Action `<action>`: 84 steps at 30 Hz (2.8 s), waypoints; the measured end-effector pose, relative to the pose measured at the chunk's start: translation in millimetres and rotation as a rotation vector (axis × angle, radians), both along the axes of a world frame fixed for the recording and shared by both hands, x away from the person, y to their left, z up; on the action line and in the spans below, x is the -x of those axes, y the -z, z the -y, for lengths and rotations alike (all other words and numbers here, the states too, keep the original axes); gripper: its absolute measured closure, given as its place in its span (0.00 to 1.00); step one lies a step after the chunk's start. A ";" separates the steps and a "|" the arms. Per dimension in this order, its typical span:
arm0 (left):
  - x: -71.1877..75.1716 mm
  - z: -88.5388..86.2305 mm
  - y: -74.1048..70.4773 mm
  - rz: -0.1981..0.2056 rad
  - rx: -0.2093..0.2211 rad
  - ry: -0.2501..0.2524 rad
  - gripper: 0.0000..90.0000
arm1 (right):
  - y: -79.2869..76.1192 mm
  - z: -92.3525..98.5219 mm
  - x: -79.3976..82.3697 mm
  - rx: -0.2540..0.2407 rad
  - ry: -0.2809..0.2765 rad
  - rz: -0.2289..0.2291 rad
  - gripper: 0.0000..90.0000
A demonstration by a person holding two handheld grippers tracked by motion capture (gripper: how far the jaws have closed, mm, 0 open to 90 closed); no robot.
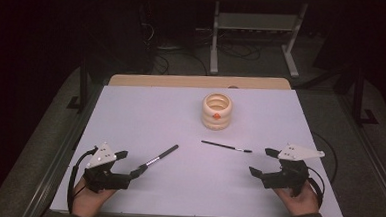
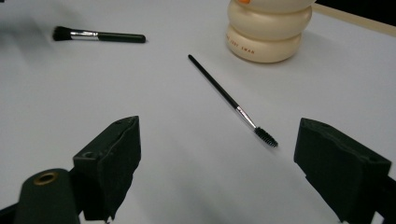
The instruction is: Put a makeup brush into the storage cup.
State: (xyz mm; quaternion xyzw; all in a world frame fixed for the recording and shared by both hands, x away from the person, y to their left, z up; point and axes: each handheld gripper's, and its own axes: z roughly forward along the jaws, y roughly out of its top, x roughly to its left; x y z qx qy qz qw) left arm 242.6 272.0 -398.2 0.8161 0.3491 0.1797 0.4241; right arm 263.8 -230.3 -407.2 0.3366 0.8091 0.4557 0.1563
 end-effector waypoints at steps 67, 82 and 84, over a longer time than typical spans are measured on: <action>-91.7 68.1 -1.1 -0.266 -0.265 0.113 0.46 | -0.9 -7.6 1.8 0.054 -0.038 0.000 0.16; -105.6 86.1 13.6 -0.347 -0.375 0.125 0.64 | 1.5 -13.7 -0.7 0.075 -0.058 -0.007 0.17; -105.2 88.7 14.7 -0.356 -0.376 0.122 0.66 | 1.7 -13.9 -0.9 0.074 -0.059 -0.009 0.17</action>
